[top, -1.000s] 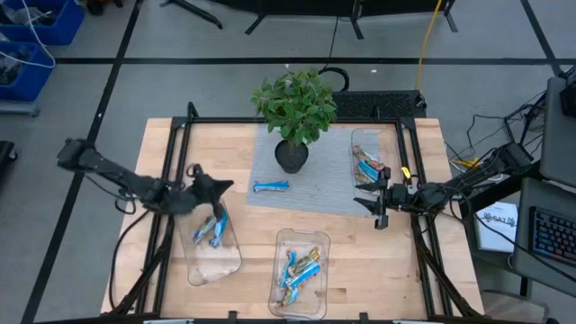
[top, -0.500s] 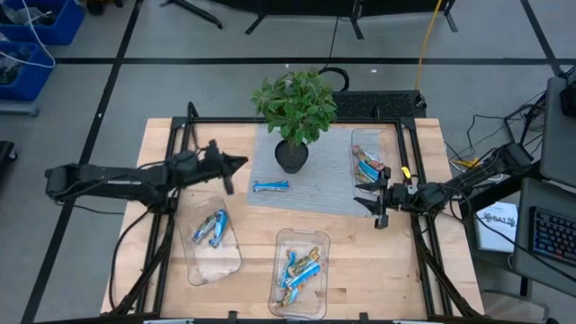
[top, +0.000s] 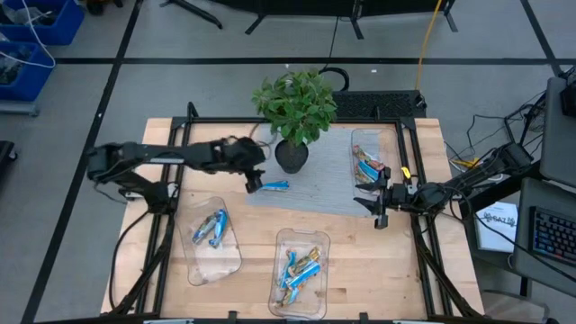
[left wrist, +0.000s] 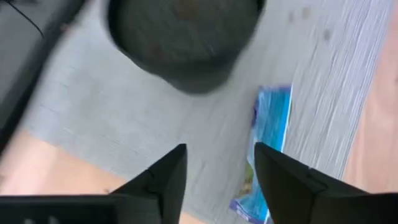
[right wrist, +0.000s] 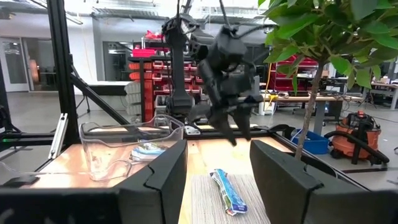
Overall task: Pick and place Granola Bars by type
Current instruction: Put the blue granola bar into the left transparent bin
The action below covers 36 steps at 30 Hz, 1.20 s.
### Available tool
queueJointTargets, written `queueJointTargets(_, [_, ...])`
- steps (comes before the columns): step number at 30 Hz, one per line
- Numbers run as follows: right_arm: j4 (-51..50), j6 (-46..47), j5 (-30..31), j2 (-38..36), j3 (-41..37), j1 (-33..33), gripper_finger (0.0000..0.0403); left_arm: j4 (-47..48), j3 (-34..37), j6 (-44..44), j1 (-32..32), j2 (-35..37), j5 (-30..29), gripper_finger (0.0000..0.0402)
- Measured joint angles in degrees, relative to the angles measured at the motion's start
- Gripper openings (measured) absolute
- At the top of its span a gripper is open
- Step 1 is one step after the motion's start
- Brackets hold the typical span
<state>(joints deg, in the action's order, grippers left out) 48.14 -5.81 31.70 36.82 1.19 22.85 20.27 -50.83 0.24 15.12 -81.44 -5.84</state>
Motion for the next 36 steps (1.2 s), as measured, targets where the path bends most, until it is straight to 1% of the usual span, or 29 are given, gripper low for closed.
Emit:
queueJointTargets(2, [0.0, 0.0, 0.0, 0.0, 0.0, 0.0, 0.0167, 2.4, -1.9, 0.5, -0.7, -3.4, 0.0, 0.0202])
queueJointTargets(5, [-0.4, 0.1, 0.0, 0.0, 0.0, 0.0, 0.0167, 2.2, -2.6, 1.2, -1.4, -7.1, 0.0, 0.0217])
queueJointTargets(8, [-0.8, 0.6, 0.0, 0.0, 0.0, 0.0, 0.0167, 2.2, -2.6, 1.2, -1.9, -9.9, 0.4, 0.0223])
queueJointTargets(10, [-1.0, 0.6, 0.0, 0.0, 0.0, 0.0, 0.0167, 2.5, -2.6, 1.1, -2.1, -11.2, 1.7, 0.0225])
queueJointTargets(16, [-1.3, 0.7, -0.1, 0.0, 0.0, 0.0, 0.0167, 2.5, -2.6, 0.0, -2.1, -14.1, 4.3, 0.0217])
queueJointTargets(24, [-1.3, 0.8, -0.2, 0.0, 0.0, 0.0, 0.0167, 2.9, -2.6, -1.7, -2.1, -16.5, 4.3, 0.0191])
queueJointTargets(27, [-1.4, 1.2, -0.2, 0.0, 0.0, 0.0, 0.0167, 3.8, -2.6, -1.8, -2.1, -16.6, 4.3, 0.0171])
queueJointTargets(29, [-1.6, 1.3, -0.2, 0.0, 0.0, 0.0, 0.0167, 4.0, -2.6, -1.9, -2.4, -16.6, 4.3, 0.0145])
queueJointTargets(31, [-1.6, 1.3, -0.2, 0.0, 0.0, 0.0, 0.0167, 4.1, -2.6, -1.8, -2.8, -16.6, 4.3, 0.0107])
queueJointTargets(34, [-1.6, 1.6, -0.2, 0.0, 0.0, 0.0, 0.0167, 4.1, -2.6, -1.1, -3.5, -16.6, 4.1, 0.0029])
queueJointTargets(35, [-1.7, 1.7, -0.2, 0.0, 0.0, 0.0, 0.0167, 4.1, -2.6, -1.1, -3.6, -16.6, 3.9, 0.0017])
queueJointTargets(36, [-1.7, 1.7, -0.2, 0.0, 0.0, 0.0, 0.0167, 4.1, -2.6, -1.4, -3.9, -16.6, 3.4, 0.0015])
